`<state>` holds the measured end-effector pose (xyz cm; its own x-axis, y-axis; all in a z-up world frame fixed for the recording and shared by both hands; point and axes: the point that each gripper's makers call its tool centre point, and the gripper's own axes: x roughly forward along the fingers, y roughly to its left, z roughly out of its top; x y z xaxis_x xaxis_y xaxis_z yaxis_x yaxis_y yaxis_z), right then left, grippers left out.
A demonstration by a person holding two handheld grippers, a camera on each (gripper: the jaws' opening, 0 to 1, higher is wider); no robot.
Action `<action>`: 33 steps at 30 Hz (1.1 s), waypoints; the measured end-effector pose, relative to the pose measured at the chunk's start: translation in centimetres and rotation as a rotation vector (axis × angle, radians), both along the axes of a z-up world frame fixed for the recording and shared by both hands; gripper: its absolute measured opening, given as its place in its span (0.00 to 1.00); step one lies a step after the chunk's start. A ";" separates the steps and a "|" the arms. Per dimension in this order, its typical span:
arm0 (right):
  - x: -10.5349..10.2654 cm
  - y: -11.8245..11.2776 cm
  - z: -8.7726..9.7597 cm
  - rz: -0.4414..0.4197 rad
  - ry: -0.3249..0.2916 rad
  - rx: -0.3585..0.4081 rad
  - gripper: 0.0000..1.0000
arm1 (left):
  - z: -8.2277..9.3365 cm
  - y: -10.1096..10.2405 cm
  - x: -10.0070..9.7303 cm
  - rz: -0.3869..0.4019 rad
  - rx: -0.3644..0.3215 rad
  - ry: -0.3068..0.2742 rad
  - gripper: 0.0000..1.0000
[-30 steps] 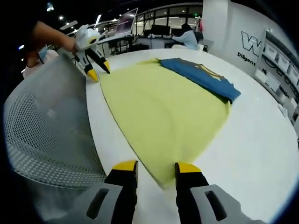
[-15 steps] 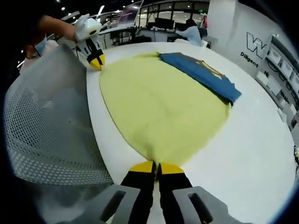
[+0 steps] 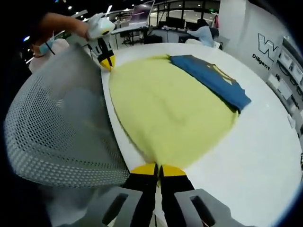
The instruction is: Fold the garment on the visible template until the final outline fits inside the template.
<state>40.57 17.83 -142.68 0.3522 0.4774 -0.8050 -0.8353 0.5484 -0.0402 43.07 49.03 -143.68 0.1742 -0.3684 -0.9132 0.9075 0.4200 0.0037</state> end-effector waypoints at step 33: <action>-4.7 1.2 7.2 0.079 0.231 0.180 0.00 | 8.2 -0.7 -6.2 -0.009 -0.122 0.222 0.02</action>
<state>35.87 19.03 -135.50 0.1260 0.6385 -0.7592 -0.8511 0.4627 0.2479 36.88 48.30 -135.48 -0.0293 -0.4786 -0.8776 0.8844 0.3966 -0.2458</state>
